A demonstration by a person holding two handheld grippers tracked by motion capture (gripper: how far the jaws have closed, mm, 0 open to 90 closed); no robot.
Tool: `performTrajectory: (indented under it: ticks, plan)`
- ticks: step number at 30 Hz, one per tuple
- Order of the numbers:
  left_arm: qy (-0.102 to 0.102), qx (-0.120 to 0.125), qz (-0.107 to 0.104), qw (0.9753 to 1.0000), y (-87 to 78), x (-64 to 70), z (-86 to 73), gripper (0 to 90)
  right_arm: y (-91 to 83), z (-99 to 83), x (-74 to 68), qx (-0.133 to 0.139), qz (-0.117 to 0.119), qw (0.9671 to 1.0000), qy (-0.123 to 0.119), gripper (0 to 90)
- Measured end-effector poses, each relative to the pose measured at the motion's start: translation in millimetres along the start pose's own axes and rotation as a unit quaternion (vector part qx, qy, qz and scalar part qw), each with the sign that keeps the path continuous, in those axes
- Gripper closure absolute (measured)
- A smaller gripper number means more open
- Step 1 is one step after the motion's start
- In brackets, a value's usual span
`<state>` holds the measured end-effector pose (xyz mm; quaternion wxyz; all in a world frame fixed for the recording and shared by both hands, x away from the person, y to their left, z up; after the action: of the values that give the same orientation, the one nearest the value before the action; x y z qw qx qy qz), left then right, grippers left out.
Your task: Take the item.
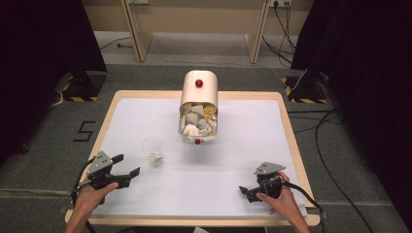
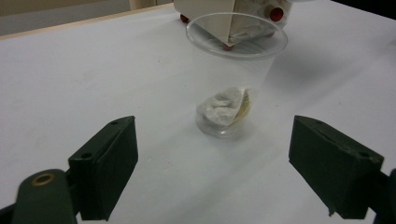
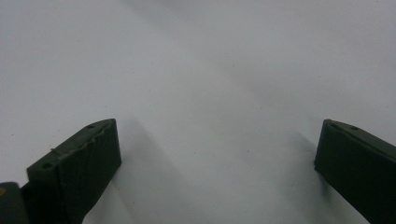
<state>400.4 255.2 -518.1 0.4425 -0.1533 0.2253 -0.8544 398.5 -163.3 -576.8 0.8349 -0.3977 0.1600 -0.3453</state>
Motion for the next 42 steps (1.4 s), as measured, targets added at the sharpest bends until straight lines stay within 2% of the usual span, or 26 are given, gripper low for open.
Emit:
performTrajectory:
  ticks: [11, 21, 36, 42]
  plan:
    - [-0.006, -0.010, 0.003, 0.9999, -3.0, -0.6, -13.7, 15.2, 0.0, -0.1, 0.1, 0.000, 0.000, 1.0000, -0.001, 0.9]
    - [0.001, -0.025, 0.005, 0.9997, -2.0, 3.5, -23.6, 15.4, 0.0, 0.0, 0.1, 0.000, 0.000, 1.0000, -0.001, 0.9]
    - [-0.005, -0.042, 0.005, 0.9991, -2.1, 5.4, -40.4, 15.6, 0.0, -0.1, 0.1, 0.000, 0.000, 1.0000, -0.001, 0.9]
    - [0.000, -0.057, 0.006, 0.9984, -4.3, 11.9, -50.3, 15.7, 0.0, -0.1, 0.0, 0.000, 0.000, 1.0000, -0.001, 0.9]
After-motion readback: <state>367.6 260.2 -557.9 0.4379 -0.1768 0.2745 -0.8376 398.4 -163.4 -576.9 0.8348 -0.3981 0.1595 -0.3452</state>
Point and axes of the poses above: each handheld gripper's, and its own axes: y roughly forward along the jaws, z roughly out of its top, x roughly to its right, the point moved 10 cm from there along y, roughly forward along the jaws, and after that the axes turned 5 degrees about -x, right-handed, at the moved point
